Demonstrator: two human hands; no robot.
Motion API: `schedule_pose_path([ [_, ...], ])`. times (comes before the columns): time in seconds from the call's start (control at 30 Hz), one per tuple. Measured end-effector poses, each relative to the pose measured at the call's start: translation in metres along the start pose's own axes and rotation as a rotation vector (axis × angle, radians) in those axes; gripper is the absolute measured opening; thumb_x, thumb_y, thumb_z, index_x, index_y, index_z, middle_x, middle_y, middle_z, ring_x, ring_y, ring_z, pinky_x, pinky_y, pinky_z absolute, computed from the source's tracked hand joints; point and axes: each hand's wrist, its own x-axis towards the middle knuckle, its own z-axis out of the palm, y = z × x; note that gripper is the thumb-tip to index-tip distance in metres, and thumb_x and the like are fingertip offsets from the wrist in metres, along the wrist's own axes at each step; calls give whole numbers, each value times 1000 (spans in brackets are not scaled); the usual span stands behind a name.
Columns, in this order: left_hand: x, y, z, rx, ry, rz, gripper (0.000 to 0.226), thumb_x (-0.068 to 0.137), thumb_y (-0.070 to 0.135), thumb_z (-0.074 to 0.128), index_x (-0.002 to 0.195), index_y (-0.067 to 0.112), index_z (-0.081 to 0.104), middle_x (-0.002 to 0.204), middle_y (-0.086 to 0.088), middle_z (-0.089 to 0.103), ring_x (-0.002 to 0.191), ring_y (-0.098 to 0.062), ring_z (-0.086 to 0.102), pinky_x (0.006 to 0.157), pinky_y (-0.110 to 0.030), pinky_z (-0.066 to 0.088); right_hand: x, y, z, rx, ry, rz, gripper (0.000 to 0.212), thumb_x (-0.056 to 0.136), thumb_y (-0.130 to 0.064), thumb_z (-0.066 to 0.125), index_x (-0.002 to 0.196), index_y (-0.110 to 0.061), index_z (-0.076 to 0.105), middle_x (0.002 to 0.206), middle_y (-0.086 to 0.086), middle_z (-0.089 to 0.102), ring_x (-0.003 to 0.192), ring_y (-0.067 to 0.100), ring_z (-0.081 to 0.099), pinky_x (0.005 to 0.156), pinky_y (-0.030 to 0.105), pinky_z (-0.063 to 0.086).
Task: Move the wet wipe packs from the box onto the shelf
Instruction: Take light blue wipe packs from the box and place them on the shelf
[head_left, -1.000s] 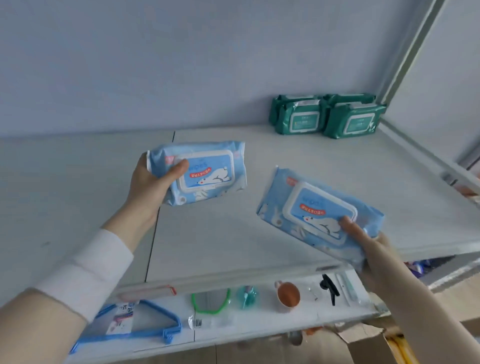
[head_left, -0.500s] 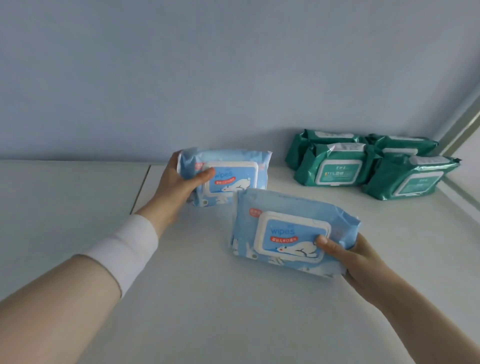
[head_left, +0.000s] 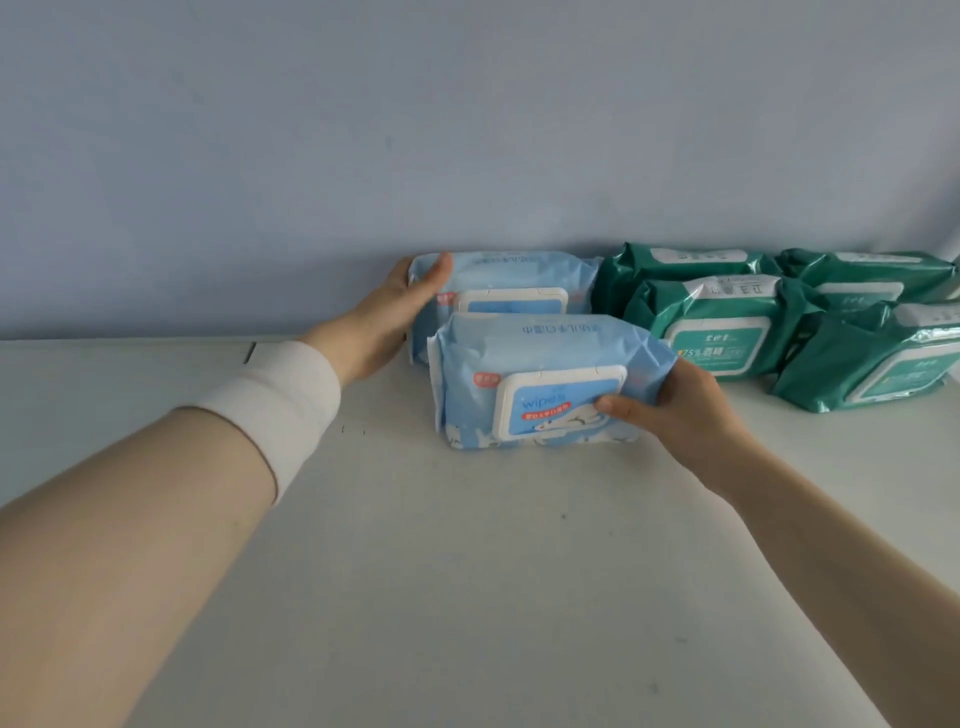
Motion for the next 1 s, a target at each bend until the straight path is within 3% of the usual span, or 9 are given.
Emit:
schedule_pose_path([
  [0.07, -7, 6, -4, 56, 12, -52, 54, 93, 56, 31, 130, 21, 47, 126, 1, 60, 115, -16, 57, 103, -36, 40, 0, -4, 4, -36, 50, -15, 38, 66, -11, 81, 88, -31, 58, 80, -24, 66, 71, -11, 63, 62, 9, 51],
  [0.17, -30, 14, -8, 291, 227, -16, 44, 95, 55, 28, 93, 23, 58, 105, -3, 59, 98, -19, 54, 84, -33, 39, -16, -15, 10, -56, 121, 23, 49, 65, -17, 83, 102, -20, 50, 100, -7, 63, 92, 16, 64, 82, 36, 55],
  [0.23, -48, 16, -9, 547, 390, 14, 53, 95, 51, 34, 115, 6, 55, 125, -18, 55, 114, -28, 52, 94, -37, 39, -36, -24, 11, -90, 161, 71, 66, 68, -22, 81, 122, -16, 45, 119, 3, 57, 107, 22, 59, 93, 44, 50],
  [0.3, -74, 21, -5, 827, 402, -29, 63, 92, 50, 43, 135, 4, 38, 140, -19, 45, 128, -33, 44, 104, -39, 34, -63, -35, 6, -159, 199, 120, 78, 73, -30, 77, 138, -17, 35, 136, 5, 48, 120, 21, 51, 101, 43, 44],
  [0.43, -136, 23, 17, 1365, 23, -86, 62, 90, 47, 49, 132, 1, 42, 136, -23, 48, 122, -39, 47, 100, -41, 40, -135, -52, -14, -667, 100, 228, 75, 81, -43, 66, 142, -18, 31, 143, 8, 39, 129, 25, 41, 103, 36, 35],
  [0.63, -237, 40, 96, 1657, -441, -107, 65, 92, 50, 44, 139, 6, 38, 144, -14, 41, 131, -32, 41, 108, -37, 33, -267, -79, -55, -1213, -349, 438, 67, 87, -49, 55, 144, -23, 29, 142, 8, 39, 134, 28, 34, 108, 44, 33],
  [0.73, -272, 65, 155, 1720, -627, -67, 63, 91, 54, 41, 136, 10, 43, 144, -9, 43, 131, -28, 42, 111, -39, 30, -330, -93, -93, -1263, -375, 453, 62, 90, -46, 53, 143, -24, 30, 141, 6, 43, 131, 26, 38, 108, 42, 33],
  [0.83, -310, 86, 233, 1656, -794, -20, 56, 93, 50, 41, 130, 9, 49, 132, -13, 55, 113, -29, 55, 105, -40, 39, -397, -102, -139, -1257, -343, 490, 59, 91, -42, 53, 142, -20, 33, 141, 5, 44, 128, 24, 42, 106, 36, 35],
  [1.0, -398, 83, 392, 1570, -988, 209, 51, 94, 48, 41, 131, 14, 48, 125, -8, 59, 100, -22, 59, 101, -45, 44, -532, -84, -221, -1131, -294, 637, 57, 91, -38, 53, 141, -17, 37, 140, 5, 46, 124, 24, 47, 102, 33, 38],
])
